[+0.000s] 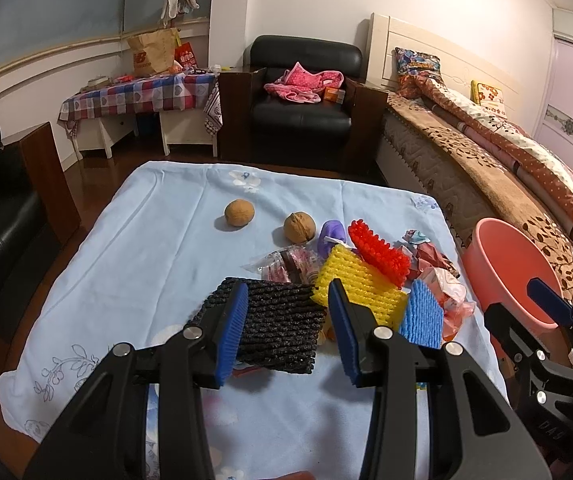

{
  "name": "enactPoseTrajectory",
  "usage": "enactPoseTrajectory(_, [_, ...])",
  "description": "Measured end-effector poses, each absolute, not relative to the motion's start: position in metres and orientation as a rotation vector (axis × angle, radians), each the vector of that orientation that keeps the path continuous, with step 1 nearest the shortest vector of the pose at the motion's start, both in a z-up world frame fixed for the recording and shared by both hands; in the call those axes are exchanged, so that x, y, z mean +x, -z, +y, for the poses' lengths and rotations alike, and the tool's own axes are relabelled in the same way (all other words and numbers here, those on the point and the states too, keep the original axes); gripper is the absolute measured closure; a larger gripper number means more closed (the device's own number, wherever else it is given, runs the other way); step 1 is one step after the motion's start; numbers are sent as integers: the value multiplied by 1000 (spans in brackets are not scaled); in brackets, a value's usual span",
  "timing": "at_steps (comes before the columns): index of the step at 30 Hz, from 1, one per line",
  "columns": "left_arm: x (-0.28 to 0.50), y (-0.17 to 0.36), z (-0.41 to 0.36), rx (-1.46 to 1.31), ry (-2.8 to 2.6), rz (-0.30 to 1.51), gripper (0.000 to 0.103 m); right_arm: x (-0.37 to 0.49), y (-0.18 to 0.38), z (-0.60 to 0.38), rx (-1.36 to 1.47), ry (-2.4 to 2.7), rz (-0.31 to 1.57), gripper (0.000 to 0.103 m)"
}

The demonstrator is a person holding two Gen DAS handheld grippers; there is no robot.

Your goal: Collect trash

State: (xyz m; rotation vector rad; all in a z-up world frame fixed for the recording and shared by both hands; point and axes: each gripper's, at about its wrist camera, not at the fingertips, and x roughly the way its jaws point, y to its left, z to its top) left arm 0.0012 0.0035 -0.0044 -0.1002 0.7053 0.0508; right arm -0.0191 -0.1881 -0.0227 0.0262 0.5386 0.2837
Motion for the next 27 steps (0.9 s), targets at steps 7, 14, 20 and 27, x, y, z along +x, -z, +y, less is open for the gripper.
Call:
enactPoseTrajectory(7, [1, 5, 4, -100, -49, 705, 61, -19, 24, -188, 25, -285, 538, 21])
enactPoseTrajectory(14, [2, 7, 3, -101, -50, 707, 61, -19, 24, -188, 26, -285, 541, 21])
enactPoseTrajectory(20, [1, 8, 4, -103, -49, 709, 61, -19, 24, -188, 25, -285, 543, 21])
enactPoseTrajectory(27, [0, 10, 4, -104, -49, 711, 61, -19, 25, -188, 25, -285, 545, 22])
